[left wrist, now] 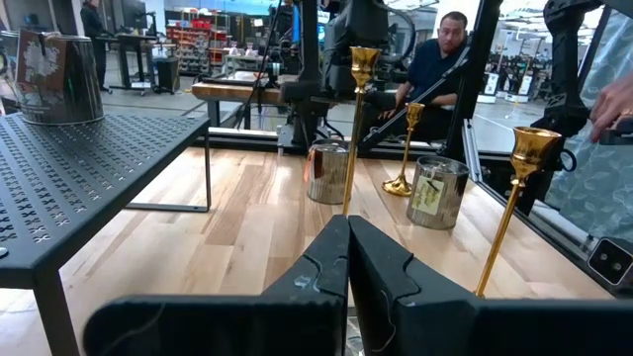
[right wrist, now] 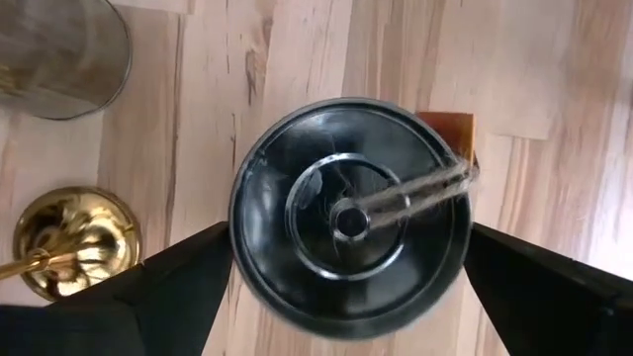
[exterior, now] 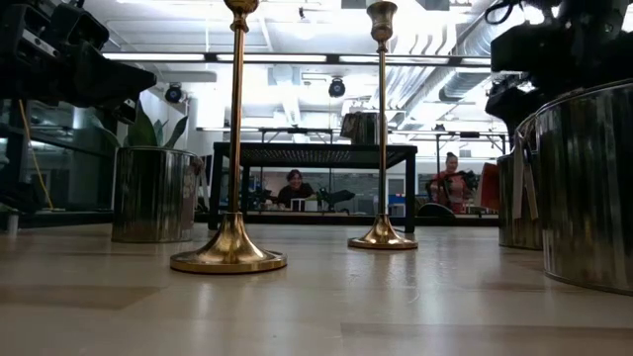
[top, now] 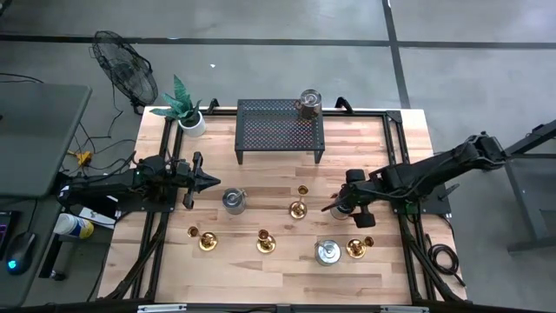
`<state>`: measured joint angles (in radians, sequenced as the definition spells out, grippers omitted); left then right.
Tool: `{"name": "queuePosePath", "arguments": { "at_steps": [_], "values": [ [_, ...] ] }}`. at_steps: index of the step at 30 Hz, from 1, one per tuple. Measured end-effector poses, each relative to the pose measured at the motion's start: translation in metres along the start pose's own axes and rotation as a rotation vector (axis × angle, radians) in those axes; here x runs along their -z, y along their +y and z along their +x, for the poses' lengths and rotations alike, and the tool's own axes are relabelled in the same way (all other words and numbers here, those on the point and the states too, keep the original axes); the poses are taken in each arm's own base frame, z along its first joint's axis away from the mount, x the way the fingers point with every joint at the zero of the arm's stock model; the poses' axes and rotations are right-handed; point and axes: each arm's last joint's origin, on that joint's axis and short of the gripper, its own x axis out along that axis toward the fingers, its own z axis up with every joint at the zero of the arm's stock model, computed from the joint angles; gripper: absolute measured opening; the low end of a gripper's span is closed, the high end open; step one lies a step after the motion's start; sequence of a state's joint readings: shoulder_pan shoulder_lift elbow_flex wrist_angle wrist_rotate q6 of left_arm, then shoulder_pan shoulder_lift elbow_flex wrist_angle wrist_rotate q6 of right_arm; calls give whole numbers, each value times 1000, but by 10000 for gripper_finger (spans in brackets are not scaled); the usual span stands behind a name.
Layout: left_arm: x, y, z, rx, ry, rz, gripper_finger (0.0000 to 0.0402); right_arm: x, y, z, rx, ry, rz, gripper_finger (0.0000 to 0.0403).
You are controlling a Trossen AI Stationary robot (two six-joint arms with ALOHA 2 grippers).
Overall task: Pick & Place candle stick holders
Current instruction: Put the orange scented candle on the shelf
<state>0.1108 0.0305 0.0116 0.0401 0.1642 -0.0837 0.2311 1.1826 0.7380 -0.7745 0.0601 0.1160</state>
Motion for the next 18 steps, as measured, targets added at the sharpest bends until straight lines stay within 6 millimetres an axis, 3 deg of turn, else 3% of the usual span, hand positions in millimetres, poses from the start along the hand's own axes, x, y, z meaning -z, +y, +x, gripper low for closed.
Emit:
{"name": "queuePosePath", "arguments": {
  "at_steps": [18],
  "values": [
    [0,0,0,0,0,0,0,-13,-2,33,-52,57,-24,378]
  ]
}}
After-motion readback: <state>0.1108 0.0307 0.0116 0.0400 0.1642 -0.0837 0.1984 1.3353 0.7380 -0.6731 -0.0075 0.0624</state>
